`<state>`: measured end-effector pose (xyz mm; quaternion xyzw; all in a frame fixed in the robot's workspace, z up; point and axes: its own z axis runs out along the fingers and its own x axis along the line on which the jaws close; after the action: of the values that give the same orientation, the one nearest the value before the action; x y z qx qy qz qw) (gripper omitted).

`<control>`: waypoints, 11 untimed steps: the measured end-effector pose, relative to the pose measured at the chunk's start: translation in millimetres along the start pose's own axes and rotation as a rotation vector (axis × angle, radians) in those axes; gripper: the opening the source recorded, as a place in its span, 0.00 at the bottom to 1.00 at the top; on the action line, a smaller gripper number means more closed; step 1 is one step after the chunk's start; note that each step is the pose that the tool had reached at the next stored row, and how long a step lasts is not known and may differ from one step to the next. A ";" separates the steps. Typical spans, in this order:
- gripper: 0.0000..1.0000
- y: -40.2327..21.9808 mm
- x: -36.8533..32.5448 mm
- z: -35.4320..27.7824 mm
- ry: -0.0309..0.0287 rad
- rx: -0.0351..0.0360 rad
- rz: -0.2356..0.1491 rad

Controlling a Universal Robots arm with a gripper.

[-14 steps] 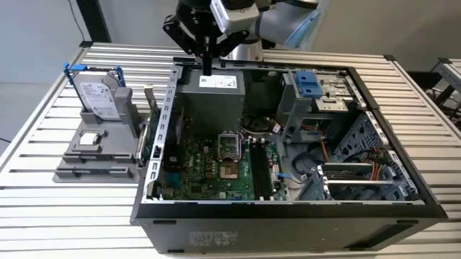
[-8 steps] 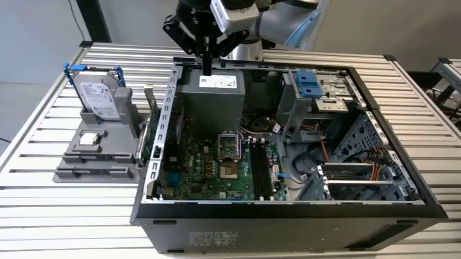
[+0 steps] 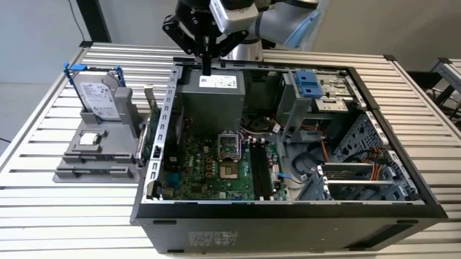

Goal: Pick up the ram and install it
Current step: 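Reach for the ram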

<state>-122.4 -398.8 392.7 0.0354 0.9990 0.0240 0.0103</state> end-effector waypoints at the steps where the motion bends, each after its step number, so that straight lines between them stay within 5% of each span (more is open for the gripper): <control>1: 0.00 -0.1 1.0 -0.1 0.0000 0.0001 0.000; 11: 0.00 -1.5 21.5 -0.5 0.0000 0.0000 -0.001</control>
<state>-144.0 -398.8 392.6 0.0348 0.9991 0.0240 0.0103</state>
